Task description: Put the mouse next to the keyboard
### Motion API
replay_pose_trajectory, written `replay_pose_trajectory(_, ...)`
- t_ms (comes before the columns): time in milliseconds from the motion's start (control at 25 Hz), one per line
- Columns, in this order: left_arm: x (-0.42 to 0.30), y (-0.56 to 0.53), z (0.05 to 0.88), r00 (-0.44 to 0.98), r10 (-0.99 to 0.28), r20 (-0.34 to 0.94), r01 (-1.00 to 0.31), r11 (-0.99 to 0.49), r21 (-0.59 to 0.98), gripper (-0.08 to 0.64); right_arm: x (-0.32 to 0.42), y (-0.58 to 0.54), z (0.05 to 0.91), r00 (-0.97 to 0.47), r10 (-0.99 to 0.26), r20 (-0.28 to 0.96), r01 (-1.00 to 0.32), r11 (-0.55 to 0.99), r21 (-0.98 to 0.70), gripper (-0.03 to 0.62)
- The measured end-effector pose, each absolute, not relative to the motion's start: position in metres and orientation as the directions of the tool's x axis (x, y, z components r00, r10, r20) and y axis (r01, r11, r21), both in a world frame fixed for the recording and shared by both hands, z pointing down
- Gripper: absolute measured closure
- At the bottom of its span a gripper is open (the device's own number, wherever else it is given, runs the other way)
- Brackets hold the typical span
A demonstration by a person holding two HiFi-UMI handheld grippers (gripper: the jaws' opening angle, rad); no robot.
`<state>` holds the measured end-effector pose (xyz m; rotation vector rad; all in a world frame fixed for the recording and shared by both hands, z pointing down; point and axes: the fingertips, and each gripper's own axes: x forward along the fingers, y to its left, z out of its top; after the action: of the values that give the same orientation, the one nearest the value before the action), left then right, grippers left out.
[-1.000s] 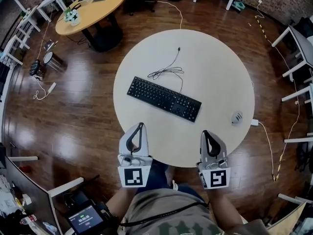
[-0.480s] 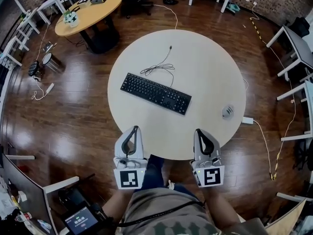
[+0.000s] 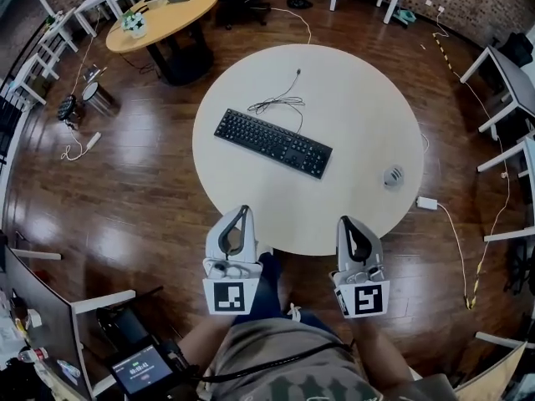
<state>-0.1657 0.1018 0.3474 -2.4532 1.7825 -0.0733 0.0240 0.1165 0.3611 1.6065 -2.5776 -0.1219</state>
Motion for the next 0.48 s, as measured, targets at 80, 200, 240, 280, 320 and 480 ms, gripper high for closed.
replay_pose_trajectory(80,-0.161,0.118,0.345,0.317,-0.948,-0.028,-0.941,-0.311,-0.134,0.558,0.024,0.132,0.359,-0.448,-0.893,0.034,-0.885,0.449,0.123,0.588)
replay_pose_trajectory(200,-0.154,0.144,0.341,0.317,-0.948,-0.034,-0.941,-0.309,-0.138,0.558,0.026,0.155,0.354,-0.456,-0.889,0.031,-0.881,0.456,0.126,0.588)
replay_pose_trajectory(240,-0.151,0.155,0.342,0.314,-0.949,-0.033,-0.943,-0.308,-0.127,0.559,0.028,0.164,0.352,-0.458,-0.888,0.029,-0.880,0.458,0.130,0.588)
replay_pose_trajectory(280,-0.149,0.167,0.342,0.314,-0.949,-0.027,-0.943,-0.309,-0.122,0.558,0.030,0.173,0.350,-0.458,-0.889,0.028,-0.880,0.457,0.125,0.588)
replay_pose_trajectory(320,-0.146,0.177,0.342,0.316,-0.948,-0.023,-0.942,-0.311,-0.124,0.558,0.031,0.182,0.348,-0.456,-0.889,0.026,-0.883,0.456,0.114,0.588)
replay_pose_trajectory(480,-0.132,0.209,0.336,0.320,-0.945,-0.061,-0.942,-0.311,-0.122,0.560,0.033,0.212,0.341,-0.466,-0.885,0.027,-0.880,0.466,0.094,0.588)
